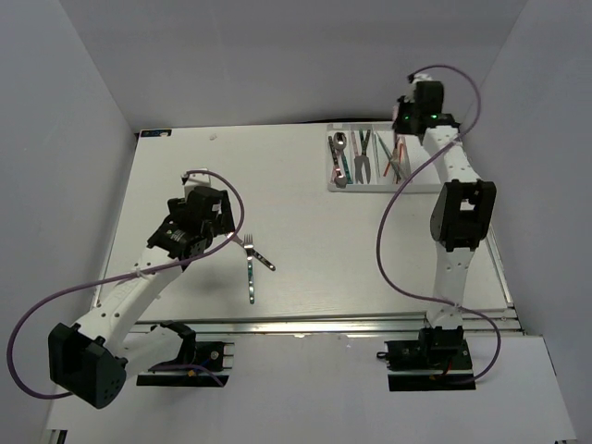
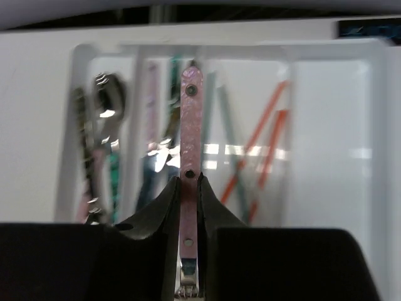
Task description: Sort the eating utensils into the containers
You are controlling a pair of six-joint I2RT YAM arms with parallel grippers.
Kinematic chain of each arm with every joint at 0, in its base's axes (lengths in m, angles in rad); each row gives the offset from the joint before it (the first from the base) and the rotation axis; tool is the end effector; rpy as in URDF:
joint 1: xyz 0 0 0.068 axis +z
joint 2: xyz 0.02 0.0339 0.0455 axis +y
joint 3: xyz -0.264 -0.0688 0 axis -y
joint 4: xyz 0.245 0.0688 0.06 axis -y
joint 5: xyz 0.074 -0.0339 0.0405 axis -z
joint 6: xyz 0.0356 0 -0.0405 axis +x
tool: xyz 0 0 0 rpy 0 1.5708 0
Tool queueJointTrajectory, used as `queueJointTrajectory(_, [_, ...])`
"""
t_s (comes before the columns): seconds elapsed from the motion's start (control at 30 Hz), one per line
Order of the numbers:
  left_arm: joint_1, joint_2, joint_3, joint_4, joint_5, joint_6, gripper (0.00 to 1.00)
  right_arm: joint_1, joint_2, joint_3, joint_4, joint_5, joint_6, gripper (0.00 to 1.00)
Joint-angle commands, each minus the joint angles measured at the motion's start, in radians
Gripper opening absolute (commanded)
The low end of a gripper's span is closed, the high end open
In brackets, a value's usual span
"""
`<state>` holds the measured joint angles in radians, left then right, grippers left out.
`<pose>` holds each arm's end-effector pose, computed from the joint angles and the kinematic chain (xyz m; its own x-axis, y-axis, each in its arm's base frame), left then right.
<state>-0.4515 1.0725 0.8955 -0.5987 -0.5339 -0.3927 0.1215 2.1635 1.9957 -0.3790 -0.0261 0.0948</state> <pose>0.2061 -0.0798 0.2880 -0.6007 -0.0748 -0.7959 -0.1961 0.9790 0.0560 0.5088 0.0631 0.2937 -0.5274 0.0309 -0.8491 -0.0938 0.9911 0.0944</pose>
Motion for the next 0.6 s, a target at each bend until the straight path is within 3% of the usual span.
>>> queueJointTrajectory(0.0, [0.005,0.004,-0.015,0.017,0.034,0.005,0.98,-0.098,0.169,0.241,-0.063,-0.015,-0.063,0.0])
queueJointTrajectory(0.2, [0.005,0.052,-0.007,0.011,0.043,0.002,0.98,-0.198,0.214,0.206,0.126,-0.03,-0.14,0.0])
queueJointTrajectory(0.43, [0.005,0.047,-0.018,0.022,0.043,0.003,0.98,-0.214,0.3,0.25,0.14,-0.081,-0.156,0.01])
queueJointTrajectory(0.47, [0.005,0.053,-0.018,0.022,0.043,0.0,0.98,-0.212,0.299,0.236,0.144,-0.081,-0.15,0.04])
queueJointTrajectory(0.5, [0.005,0.056,-0.018,0.02,0.043,0.002,0.98,-0.214,0.294,0.226,0.149,-0.08,-0.141,0.16])
queueJointTrajectory(0.57, [0.005,0.07,-0.014,0.019,0.043,-0.001,0.98,-0.212,0.274,0.18,0.17,-0.066,-0.112,0.3])
